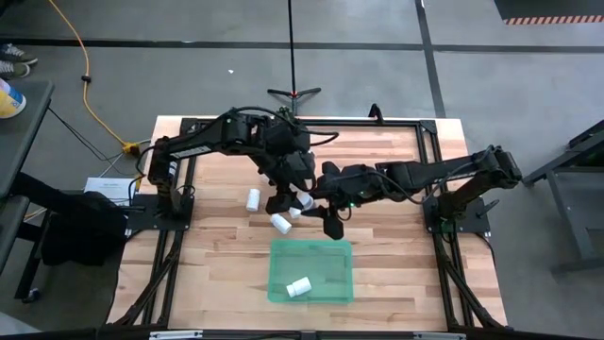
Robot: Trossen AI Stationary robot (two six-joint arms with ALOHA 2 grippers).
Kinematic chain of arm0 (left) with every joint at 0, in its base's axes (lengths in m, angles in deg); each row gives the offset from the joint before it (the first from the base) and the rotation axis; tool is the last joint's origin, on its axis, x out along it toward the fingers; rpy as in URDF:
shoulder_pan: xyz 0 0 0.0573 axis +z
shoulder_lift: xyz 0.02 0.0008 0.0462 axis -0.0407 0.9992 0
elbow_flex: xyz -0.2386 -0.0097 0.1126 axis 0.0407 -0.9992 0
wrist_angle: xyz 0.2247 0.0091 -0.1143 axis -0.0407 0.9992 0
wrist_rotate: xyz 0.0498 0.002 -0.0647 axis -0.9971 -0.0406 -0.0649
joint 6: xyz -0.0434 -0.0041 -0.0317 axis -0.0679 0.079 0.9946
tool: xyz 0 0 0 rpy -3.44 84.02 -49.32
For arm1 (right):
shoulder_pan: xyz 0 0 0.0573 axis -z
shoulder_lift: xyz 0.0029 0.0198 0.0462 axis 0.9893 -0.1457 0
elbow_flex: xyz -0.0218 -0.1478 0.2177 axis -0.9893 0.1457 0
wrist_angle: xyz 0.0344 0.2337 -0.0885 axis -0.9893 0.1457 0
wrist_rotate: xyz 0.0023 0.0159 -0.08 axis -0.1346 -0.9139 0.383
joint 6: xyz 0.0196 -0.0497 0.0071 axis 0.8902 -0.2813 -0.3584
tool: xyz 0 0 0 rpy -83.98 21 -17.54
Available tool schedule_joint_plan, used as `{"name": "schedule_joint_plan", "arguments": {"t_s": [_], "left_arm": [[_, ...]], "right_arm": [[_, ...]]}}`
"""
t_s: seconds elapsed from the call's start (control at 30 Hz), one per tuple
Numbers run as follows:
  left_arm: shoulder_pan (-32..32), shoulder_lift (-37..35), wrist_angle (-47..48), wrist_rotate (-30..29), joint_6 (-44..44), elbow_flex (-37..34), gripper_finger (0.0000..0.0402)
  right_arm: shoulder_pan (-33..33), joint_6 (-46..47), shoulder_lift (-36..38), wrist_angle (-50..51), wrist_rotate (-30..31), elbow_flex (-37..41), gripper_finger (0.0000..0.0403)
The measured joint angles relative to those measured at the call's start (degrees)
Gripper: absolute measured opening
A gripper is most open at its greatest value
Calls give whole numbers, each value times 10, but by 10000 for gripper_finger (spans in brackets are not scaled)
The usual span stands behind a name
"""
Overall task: Pick and place pill bottles into a basket
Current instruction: Put the white pill bottle into the green bin
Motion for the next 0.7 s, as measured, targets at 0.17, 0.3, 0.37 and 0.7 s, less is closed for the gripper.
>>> {"name": "schedule_joint_plan", "arguments": {"t_s": [0.17, 0.3, 0.37, 0.7], "left_arm": [[0, 6, -1, -10, 0, -1, 282], [0, 9, 1, -24, 3, -1, 271], [0, 8, 0, -28, 2, -1, 250], [0, 7, 1, -37, -7, -1, 191]], "right_arm": [[0, 2, 0, 0, 0, 0, 153], [0, 4, 0, 3, 1, 0, 153], [0, 4, 0, 1, 1, 0, 153], [1, 18, 0, 3, 1, 0, 155]]}}
